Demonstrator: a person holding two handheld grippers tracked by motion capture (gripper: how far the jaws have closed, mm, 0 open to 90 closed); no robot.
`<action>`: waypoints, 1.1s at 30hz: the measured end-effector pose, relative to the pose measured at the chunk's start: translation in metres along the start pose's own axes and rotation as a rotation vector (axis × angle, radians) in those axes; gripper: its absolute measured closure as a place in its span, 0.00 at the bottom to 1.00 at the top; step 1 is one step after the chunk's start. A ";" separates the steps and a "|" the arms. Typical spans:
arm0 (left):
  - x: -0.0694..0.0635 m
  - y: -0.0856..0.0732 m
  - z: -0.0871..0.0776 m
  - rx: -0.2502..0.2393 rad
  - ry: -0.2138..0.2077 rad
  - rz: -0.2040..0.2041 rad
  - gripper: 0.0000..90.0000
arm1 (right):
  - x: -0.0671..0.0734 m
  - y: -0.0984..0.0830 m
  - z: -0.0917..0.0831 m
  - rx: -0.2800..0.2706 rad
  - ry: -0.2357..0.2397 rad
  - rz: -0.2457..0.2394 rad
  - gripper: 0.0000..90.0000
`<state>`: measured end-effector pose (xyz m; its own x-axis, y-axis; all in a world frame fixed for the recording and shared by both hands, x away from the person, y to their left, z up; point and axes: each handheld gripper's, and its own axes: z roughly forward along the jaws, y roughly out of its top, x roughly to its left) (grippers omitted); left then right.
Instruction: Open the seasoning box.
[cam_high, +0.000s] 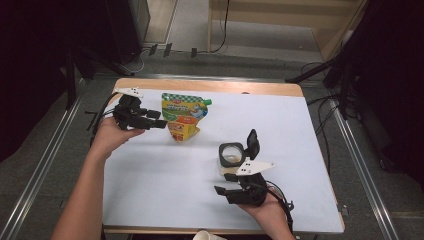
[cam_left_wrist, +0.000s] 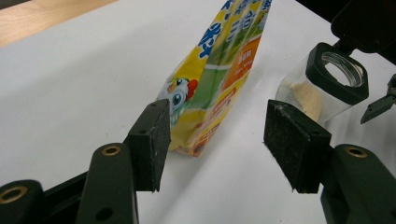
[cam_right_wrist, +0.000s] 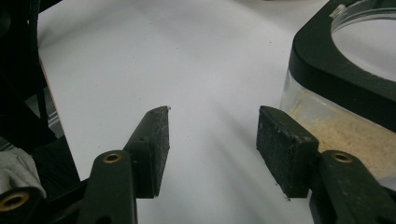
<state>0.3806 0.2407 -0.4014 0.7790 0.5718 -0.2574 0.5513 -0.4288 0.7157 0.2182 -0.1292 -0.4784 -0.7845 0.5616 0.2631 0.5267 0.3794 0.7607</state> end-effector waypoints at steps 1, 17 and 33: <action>0.000 0.001 0.003 0.003 0.000 0.005 0.47 | 0.000 0.000 0.000 0.001 0.001 0.001 0.50; -0.001 0.014 0.038 -0.045 0.005 0.022 0.65 | 0.007 -0.006 0.000 -0.009 -0.024 0.004 0.50; -0.004 0.014 0.032 -0.081 0.009 0.028 1.00 | 0.015 0.000 0.013 -0.022 -0.004 -0.023 0.51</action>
<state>0.3944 0.2099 -0.4108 0.7911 0.5665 -0.2307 0.5027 -0.3873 0.7729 0.2107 -0.1106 -0.4821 -0.7953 0.5555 0.2429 0.5010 0.3766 0.7792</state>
